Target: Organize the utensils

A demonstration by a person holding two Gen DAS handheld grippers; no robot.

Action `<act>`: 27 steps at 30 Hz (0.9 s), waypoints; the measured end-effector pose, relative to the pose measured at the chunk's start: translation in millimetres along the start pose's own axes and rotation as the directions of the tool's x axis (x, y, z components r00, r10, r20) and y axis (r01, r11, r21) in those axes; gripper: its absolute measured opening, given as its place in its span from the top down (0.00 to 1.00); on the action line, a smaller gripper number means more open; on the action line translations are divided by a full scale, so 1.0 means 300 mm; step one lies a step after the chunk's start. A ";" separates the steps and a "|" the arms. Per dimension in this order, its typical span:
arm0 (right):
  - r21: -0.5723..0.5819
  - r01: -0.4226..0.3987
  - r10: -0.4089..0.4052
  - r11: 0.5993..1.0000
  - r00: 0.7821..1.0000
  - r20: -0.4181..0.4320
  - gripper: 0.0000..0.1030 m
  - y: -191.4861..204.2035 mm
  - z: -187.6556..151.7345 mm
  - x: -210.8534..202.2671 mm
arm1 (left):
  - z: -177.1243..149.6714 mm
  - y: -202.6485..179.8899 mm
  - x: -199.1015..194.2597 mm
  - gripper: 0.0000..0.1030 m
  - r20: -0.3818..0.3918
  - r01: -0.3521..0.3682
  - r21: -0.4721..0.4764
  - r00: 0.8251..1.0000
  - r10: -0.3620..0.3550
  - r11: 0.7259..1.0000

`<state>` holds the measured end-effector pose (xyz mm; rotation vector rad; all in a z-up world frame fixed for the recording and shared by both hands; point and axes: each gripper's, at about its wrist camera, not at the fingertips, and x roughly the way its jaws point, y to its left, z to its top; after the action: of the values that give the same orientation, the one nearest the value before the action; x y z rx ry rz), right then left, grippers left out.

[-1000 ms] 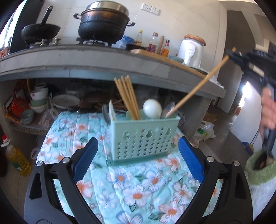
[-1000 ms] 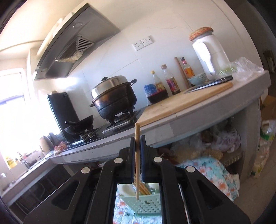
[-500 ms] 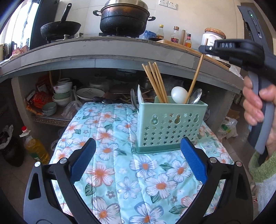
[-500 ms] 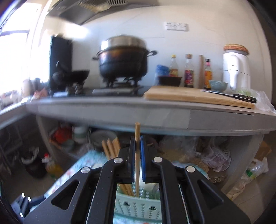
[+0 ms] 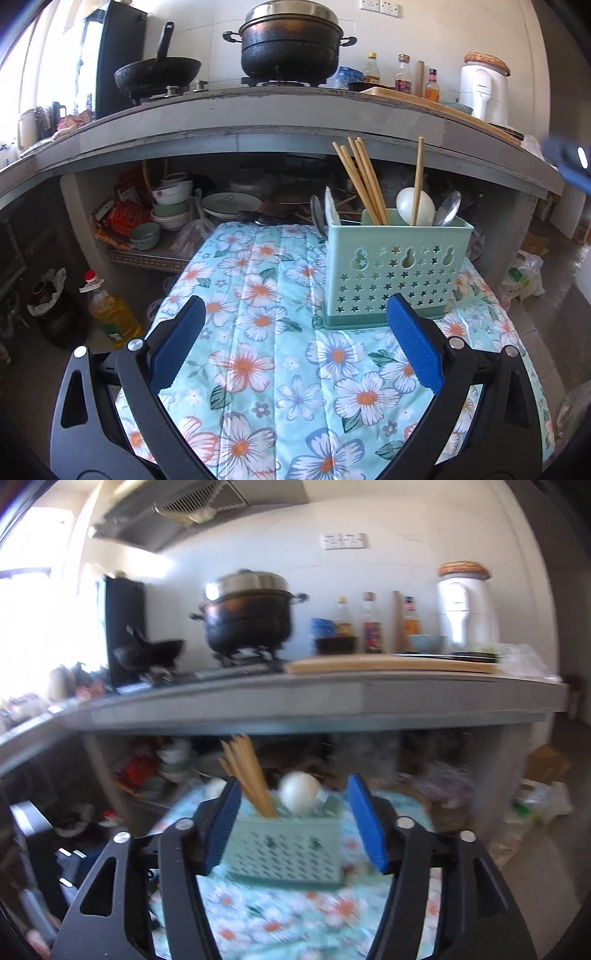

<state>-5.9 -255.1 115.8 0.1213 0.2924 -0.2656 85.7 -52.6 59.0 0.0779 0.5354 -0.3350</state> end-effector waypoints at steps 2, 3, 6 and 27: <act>-0.037 0.109 -0.110 0.993 0.993 -0.038 0.27 0.010 -0.064 -0.010 | 0.004 -0.005 -0.013 0.08 0.003 -0.048 0.003 0.999 0.048 0.999; -0.043 0.147 -0.149 0.988 0.987 -0.062 0.22 0.010 -0.095 -0.009 | 0.005 -0.009 -0.021 0.08 0.010 -0.079 0.009 0.997 0.079 0.997; -0.034 0.205 -0.207 0.978 0.965 -0.162 0.16 0.001 -0.180 0.011 | 0.012 -0.018 -0.042 0.08 0.032 -0.157 0.041 0.987 0.155 0.987; -0.055 0.303 -0.307 0.951 0.920 -0.244 0.07 0.002 -0.255 0.044 | 0.019 0.043 -0.031 0.08 -0.048 -0.319 -0.014 0.947 0.318 0.948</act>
<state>-14.1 -245.8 39.0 0.0928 0.5662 -0.5604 85.2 -38.5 68.7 0.1494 0.5614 -0.0111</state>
